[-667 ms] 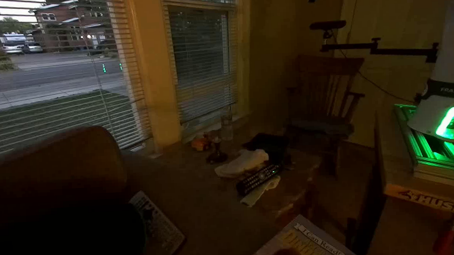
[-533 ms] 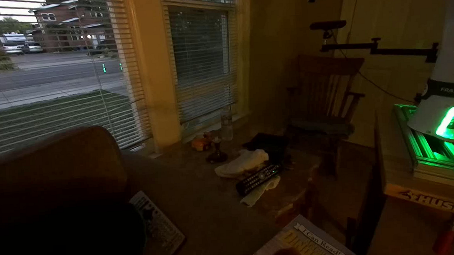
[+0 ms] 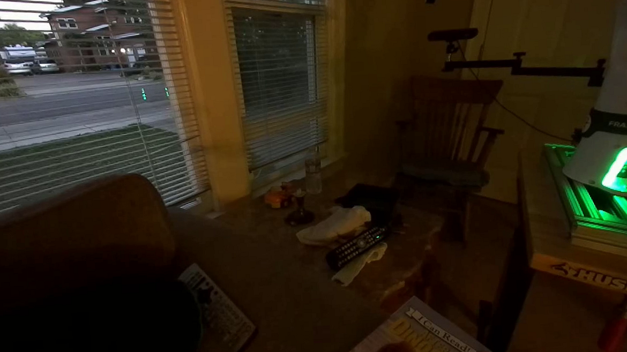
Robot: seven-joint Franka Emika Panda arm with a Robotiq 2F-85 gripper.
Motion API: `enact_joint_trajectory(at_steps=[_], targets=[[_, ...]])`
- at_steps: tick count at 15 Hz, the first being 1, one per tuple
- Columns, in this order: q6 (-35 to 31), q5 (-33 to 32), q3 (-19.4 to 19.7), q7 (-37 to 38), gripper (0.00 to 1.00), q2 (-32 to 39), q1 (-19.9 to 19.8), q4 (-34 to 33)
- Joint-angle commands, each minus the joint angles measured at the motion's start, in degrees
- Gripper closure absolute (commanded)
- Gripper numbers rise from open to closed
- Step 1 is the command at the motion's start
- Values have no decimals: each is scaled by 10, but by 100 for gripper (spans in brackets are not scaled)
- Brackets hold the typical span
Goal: Move the candle holder to the left and move the black tray to the left
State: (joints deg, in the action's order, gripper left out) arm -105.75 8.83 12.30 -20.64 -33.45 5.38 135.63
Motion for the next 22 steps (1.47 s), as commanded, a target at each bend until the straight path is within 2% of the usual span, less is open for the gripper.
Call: enact_joint_trajectory(at_steps=[1,11,16,22], targets=[[3,7,-12,-7,0,2,-15,-2],[3,7,-12,-7,0,2,-15,-2],[-73,9,-29,-2,0,61,-8,7],[-187,9,-66,0,0,192,-1,-4]])
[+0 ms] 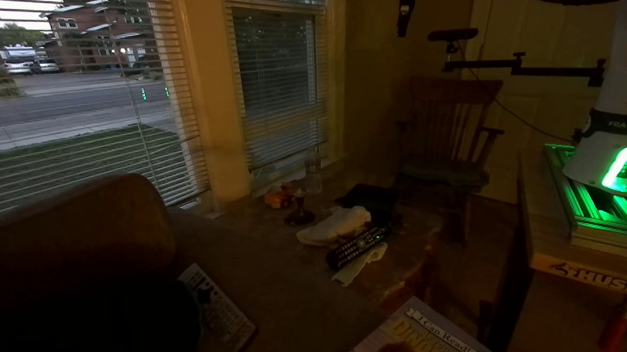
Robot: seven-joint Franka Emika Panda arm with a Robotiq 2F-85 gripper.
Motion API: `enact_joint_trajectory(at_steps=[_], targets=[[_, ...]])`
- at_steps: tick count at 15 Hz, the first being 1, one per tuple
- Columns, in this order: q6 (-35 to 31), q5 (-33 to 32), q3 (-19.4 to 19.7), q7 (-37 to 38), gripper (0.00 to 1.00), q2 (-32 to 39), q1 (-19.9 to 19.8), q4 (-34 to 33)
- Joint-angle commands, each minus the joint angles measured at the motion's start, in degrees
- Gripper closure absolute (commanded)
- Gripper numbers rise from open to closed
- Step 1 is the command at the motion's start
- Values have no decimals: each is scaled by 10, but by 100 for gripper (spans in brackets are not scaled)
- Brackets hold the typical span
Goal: Move the candle holder to the left and move the black tray to the left
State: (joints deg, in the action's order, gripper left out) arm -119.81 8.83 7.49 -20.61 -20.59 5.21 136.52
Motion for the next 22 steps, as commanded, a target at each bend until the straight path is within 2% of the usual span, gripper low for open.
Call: enact_joint_trajectory(at_steps=[1,5,8,9,10,17,22], targets=[[-82,12,-24,-4,0,83,3,-11],[-192,20,-50,-3,0,160,6,-16],[-265,51,-68,-4,0,206,6,-20],[-253,45,-75,11,0,215,2,-25],[-248,24,-75,4,0,190,-6,-6],[-251,24,-82,10,0,213,-8,-20],[-333,30,-102,58,0,293,-3,-56]])
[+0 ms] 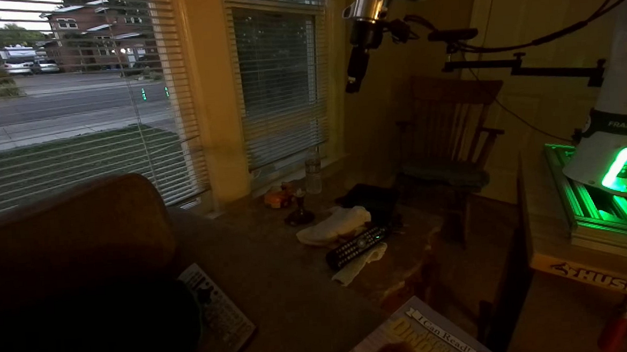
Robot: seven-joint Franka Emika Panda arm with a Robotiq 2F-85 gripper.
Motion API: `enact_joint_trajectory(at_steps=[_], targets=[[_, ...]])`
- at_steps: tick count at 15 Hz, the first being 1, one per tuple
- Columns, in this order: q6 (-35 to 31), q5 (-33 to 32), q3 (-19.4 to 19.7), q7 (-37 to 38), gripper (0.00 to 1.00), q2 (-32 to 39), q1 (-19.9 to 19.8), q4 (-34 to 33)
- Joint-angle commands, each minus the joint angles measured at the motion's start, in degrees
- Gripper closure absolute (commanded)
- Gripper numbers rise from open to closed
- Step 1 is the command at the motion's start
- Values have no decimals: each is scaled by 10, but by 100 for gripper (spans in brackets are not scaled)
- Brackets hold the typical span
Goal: Move the candle holder to the left and move the black tray to the left
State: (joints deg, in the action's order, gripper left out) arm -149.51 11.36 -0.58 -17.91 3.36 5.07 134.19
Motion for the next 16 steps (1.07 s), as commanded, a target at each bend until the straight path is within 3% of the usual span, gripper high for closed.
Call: enact_joint_trajectory(at_steps=[1,5,10,16], targets=[[-48,2,-27,39,0,71,-1,-43],[-82,-23,-42,88,0,144,2,-93],[-114,-40,-32,154,0,239,9,-169],[-108,-37,-30,202,0,332,11,-250]])
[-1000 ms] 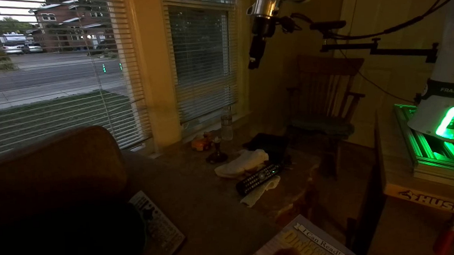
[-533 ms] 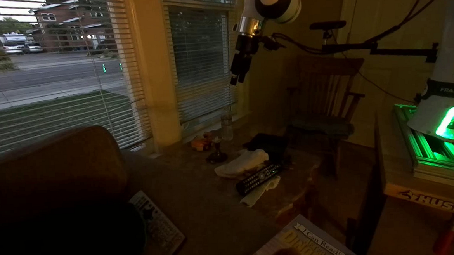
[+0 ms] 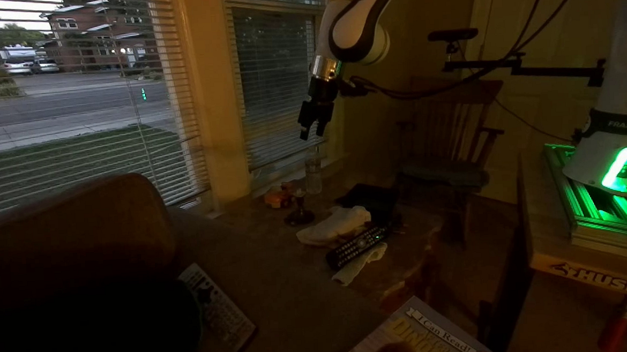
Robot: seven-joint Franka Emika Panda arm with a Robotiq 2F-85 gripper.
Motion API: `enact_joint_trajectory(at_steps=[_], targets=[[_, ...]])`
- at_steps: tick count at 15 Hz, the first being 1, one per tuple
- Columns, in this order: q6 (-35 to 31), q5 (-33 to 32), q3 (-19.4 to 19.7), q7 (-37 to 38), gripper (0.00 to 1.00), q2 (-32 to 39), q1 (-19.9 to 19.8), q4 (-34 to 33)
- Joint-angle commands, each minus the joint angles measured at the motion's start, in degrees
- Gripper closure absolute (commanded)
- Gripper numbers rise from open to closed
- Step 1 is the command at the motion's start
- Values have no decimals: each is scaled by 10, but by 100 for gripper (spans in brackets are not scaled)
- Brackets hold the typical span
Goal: Move the candle holder to the left and move the black tray to the left
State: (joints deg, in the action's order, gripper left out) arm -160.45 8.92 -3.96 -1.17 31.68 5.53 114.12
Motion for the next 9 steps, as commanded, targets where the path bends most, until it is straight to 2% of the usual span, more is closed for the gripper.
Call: enact_joint_trajectory(at_steps=[1,9], targets=[[-1,-15,6,38,0,62,8,-59],[-11,-60,26,22,0,135,17,-100]])
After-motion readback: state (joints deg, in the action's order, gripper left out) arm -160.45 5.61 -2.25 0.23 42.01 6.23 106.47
